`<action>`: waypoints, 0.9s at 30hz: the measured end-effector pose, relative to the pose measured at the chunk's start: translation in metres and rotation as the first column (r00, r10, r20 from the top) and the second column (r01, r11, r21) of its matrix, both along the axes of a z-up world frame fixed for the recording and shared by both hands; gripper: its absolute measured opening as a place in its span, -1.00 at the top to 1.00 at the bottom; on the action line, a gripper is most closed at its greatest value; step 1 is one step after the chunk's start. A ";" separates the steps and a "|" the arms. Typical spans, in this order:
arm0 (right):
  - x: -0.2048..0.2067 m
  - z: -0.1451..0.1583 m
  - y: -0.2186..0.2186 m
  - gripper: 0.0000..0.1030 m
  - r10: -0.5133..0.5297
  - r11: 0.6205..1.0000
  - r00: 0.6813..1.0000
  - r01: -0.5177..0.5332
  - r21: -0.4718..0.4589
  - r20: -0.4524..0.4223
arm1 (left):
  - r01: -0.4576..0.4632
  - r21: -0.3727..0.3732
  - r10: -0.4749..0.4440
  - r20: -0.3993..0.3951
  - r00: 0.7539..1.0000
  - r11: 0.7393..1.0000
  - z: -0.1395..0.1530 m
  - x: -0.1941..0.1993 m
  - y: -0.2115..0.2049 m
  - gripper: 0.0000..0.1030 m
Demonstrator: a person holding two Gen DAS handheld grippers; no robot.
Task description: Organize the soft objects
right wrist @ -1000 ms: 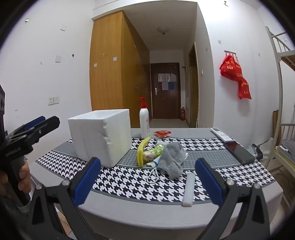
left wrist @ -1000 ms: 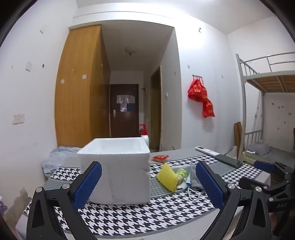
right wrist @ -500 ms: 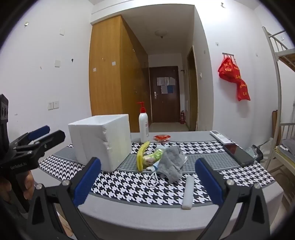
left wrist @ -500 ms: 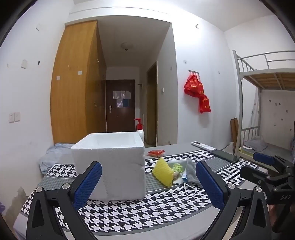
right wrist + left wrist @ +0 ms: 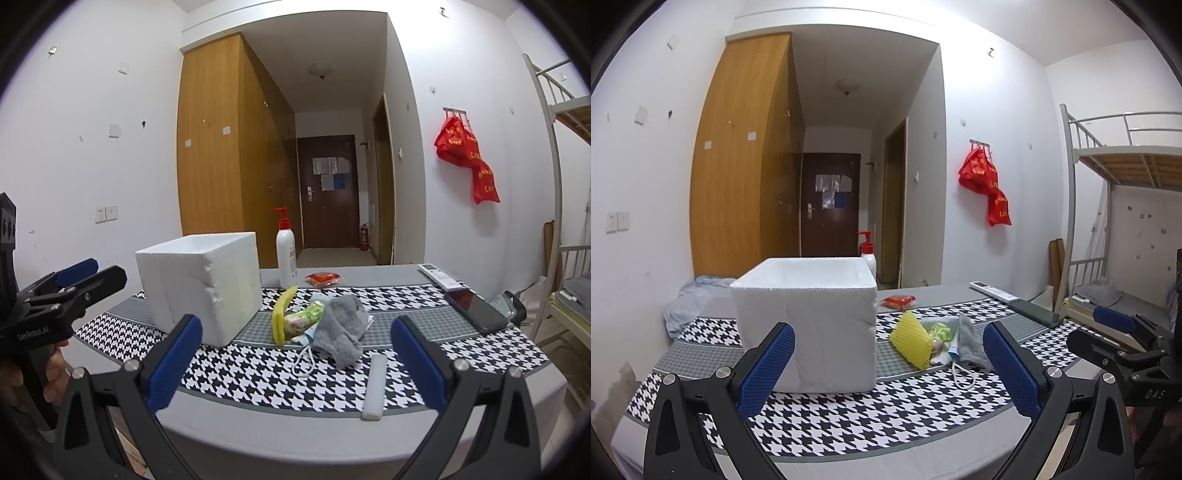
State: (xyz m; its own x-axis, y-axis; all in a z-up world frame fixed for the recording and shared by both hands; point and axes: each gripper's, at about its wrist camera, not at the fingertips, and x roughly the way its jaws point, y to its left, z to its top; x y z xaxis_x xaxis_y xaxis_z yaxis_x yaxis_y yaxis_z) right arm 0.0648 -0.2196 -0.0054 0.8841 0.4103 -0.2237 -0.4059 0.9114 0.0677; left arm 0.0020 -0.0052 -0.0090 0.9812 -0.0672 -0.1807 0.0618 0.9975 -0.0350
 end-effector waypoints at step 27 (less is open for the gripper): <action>0.001 -0.001 -0.002 -1.00 -0.003 1.000 1.000 0.003 0.004 -0.004 | -0.014 0.001 0.014 0.005 1.000 1.000 0.003 -0.001 0.003 -0.98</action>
State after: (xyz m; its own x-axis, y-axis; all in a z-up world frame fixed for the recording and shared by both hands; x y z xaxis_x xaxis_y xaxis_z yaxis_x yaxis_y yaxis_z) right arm 0.0657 -0.2211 -0.0068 0.8844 0.4088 -0.2253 -0.4032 0.9122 0.0726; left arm 0.0005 -0.0027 -0.0064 0.9830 -0.0533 -0.1758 0.0481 0.9983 -0.0333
